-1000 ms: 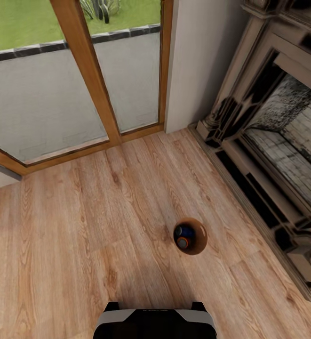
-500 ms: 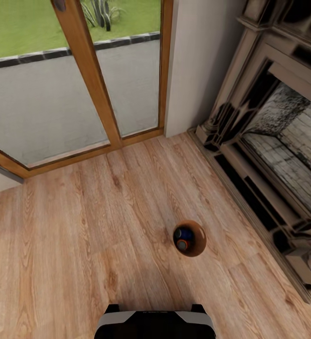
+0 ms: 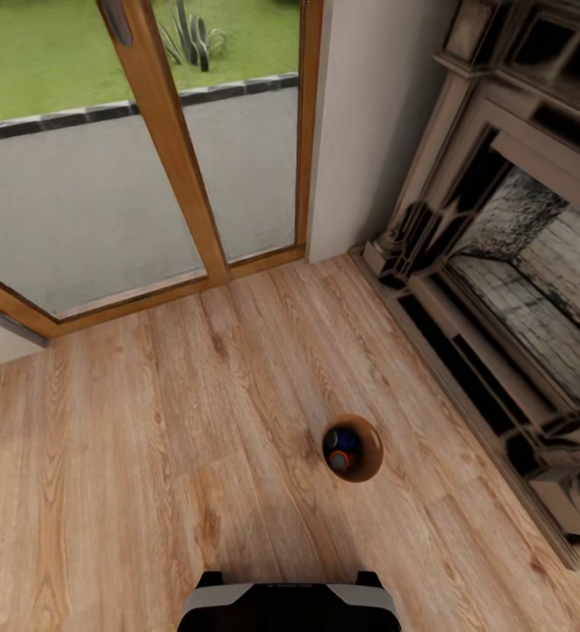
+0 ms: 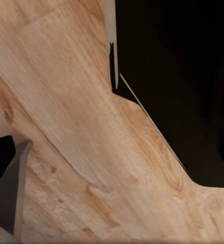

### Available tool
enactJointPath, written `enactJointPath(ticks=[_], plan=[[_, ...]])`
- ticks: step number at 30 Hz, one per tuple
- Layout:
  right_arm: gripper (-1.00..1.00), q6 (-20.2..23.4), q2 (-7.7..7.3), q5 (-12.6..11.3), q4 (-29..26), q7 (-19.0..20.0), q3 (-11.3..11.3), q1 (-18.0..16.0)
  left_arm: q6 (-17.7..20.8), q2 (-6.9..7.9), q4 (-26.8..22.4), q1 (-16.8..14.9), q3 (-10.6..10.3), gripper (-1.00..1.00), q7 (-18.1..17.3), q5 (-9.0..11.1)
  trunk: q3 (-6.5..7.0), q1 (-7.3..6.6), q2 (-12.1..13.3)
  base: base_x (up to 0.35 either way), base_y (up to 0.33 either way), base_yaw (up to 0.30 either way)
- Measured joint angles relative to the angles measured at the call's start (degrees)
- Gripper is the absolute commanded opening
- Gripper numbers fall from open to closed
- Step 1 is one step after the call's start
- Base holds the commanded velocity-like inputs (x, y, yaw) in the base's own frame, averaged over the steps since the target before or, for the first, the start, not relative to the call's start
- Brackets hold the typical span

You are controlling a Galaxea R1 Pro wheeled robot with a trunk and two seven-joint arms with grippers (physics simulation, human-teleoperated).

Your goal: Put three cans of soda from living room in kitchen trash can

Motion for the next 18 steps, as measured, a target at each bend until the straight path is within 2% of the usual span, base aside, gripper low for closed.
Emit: enactJointPath(ticks=[18], plan=[[1.0, 0.0, 0.03, -0.1, 1.0, 0.0, -0.3, 0.0, 0.0, 0.03, 1.8, 0.0, 0.0, 1.0, 0.0, -0.2, 4.8, -3.95, 7.2, 0.0, 0.0, 0.0]])
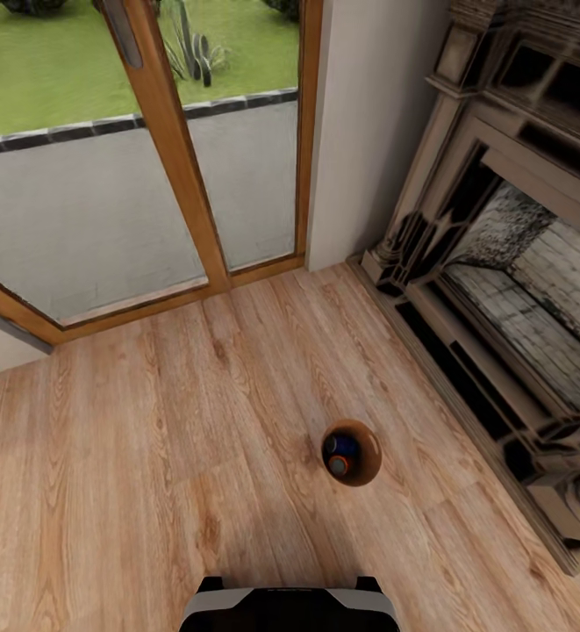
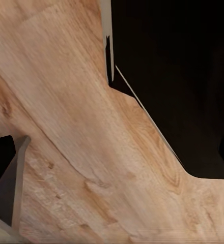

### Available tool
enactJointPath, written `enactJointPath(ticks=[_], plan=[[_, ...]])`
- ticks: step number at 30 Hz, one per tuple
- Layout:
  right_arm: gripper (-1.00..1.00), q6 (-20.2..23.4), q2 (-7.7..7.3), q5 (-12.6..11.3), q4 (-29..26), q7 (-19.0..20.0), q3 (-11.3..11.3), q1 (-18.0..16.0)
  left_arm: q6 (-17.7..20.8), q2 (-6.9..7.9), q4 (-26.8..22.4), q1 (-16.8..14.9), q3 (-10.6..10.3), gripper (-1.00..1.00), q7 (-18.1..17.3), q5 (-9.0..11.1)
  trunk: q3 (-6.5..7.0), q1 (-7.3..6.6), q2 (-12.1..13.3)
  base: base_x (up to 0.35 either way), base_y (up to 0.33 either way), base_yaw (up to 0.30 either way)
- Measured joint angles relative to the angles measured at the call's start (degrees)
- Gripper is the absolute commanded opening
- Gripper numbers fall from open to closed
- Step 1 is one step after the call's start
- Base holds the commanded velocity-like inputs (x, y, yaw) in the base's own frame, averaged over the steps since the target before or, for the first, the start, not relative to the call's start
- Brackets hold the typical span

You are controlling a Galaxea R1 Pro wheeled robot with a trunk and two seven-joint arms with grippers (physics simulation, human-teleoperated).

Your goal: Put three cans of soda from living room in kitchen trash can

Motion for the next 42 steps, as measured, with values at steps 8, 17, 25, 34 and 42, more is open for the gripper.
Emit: enactJointPath(ticks=[8, 17, 25, 34, 42], plan=[[1.0, 1.7, 0.28, -0.1, 1.4, -0.1, -0.7, 0.0, 0.6, -0.03, 1.4, 0.0, 0.0, 1.0, 0.0, 0.0, 1.99, -1.76, 3.2, 0.0, 0.0, 0.0], [1.0, 5.8, 0.44, -0.1, 1.6, -0.1, -4.3, -0.1, 5.6, 0.04, 2.4, 0.0, 0.1, 1.0, 0.1, 0.2, 3.77, -3.73, 6.8, 0.0, 0.0, 0.0], [1.0, 8.3, 0.78, -0.1, 1.6, -0.1, -4.9, -0.1, 10.2, 0.12, 2.4, 0.0, 0.2, 1.0, 0.1, 0.6, 4.32, -4.39, 8.0, 0.0, 0.0, 0.0], [1.0, 9.4, 0.89, -2.2, 1.6, -0.1, -5.0, -0.2, 12.7, 0.16, 2.4, -0.7, 0.2, 1.0, 0.1, 0.7, 4.33, -4.39, 8.0, 0.0, 0.0, 0.0], [1.0, 9.6, 0.9, -3.5, 1.7, -0.2, -4.9, -0.2, 14.0, 0.22, 2.4, -0.9, 0.2, 1.0, 0.1, 0.7, 4.33, -4.39, 8.0, 0.0, 0.0, 0.0]])
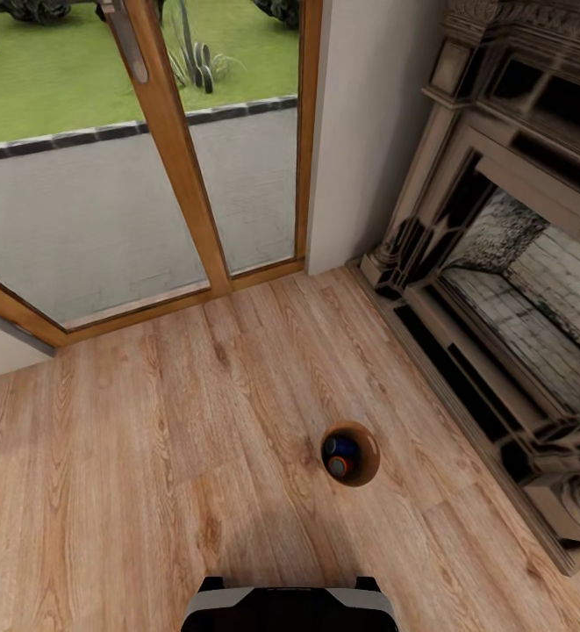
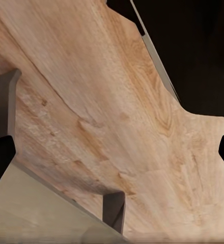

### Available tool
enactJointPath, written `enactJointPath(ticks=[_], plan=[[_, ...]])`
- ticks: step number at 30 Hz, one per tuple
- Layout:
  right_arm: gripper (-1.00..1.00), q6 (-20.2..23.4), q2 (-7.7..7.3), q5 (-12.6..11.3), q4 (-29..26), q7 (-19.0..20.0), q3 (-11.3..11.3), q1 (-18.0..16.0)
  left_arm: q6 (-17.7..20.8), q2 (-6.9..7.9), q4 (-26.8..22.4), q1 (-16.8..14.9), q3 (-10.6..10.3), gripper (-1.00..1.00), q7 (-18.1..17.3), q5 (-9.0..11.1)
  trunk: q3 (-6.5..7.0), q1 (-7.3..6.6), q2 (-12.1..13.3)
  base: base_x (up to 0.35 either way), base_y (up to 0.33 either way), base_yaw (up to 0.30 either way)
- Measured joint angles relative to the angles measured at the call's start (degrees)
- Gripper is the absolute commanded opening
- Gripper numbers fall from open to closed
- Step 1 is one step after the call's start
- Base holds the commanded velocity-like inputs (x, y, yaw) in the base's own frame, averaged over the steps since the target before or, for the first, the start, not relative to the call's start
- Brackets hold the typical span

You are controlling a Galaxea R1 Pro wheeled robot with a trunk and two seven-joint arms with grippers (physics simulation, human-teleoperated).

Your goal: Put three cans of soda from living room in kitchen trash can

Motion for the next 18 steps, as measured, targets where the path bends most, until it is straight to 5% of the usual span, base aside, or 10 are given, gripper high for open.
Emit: enactJointPath(ticks=[18], plan=[[1.0, 2.4, 0.56, -0.5, -0.4, 0.0, -0.1, 0.0, 1.4, 0.11, -0.1, 0.0, 0.1, 1.0, -0.3, 0.1, 0.0, 0.0, 0.0, 0.0, 0.0, 0.0]])
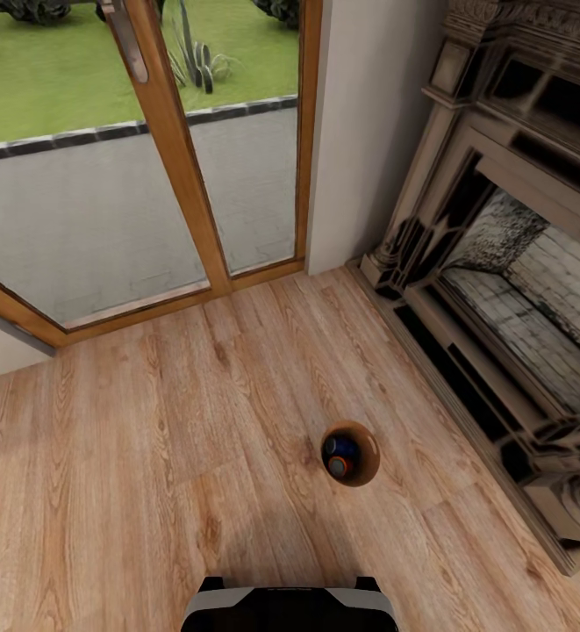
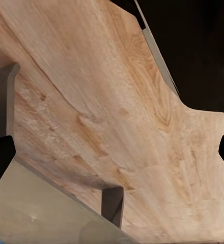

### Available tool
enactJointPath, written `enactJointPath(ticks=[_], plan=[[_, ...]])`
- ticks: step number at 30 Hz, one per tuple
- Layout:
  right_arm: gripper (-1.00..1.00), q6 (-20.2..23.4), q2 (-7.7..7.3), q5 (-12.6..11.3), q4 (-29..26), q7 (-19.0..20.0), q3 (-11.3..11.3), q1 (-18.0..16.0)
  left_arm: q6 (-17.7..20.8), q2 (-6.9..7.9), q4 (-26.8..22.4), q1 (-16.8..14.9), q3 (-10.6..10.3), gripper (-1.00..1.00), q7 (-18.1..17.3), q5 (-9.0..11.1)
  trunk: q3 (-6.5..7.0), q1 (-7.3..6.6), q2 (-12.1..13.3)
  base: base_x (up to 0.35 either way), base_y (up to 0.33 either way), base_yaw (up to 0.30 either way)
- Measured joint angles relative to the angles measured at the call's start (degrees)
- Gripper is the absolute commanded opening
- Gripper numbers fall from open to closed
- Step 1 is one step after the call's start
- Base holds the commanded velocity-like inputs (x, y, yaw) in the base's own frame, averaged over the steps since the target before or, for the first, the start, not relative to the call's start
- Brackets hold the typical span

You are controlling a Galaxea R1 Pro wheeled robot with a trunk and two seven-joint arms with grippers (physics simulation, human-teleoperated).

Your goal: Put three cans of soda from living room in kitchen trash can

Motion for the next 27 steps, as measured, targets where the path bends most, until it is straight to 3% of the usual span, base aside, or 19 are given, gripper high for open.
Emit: enactJointPath(ticks=[12, 27], plan=[[1.0, -2.9, 0.97, 0.0, -0.1, 0.0, 0.0, 0.0, -4.7, -0.16, -0.3, 0.1, 0.1, 1.0, 0.3, 0.0, 0.0, 0.0, 0.0, 0.0, 0.0, 0.0], [1.0, -3.5, 0.68, 0.1, 0.3, 0.0, 0.1, 0.0, -5.2, -0.24, -0.2, 0.1, -0.1, 1.0, 0.2, -0.5, 0.0, 0.0, 0.0, 0.0, 0.0, 0.0]])
